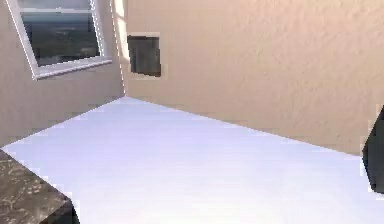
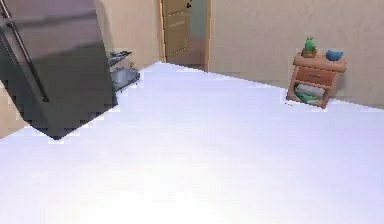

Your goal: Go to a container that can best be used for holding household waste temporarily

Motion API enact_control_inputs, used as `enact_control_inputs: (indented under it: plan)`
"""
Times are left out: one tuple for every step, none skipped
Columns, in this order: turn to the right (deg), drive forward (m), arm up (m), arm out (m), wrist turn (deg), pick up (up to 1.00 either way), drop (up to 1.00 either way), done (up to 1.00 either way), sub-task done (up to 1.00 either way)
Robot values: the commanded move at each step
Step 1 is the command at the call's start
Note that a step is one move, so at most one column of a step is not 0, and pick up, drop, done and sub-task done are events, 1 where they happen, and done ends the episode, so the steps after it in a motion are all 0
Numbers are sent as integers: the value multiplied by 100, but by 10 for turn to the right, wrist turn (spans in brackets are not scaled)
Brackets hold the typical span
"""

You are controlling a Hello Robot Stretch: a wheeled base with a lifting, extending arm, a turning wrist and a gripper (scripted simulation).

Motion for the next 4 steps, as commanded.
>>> enact_control_inputs:
  plan:
    - [450,0,0,0,0,0,0,0,0]
    - [420,0,0,0,0,0,0,0,0]
    - [0,100,0,0,0,0,0,0,0]
    - [0,100,0,0,0,0,0,0,0]
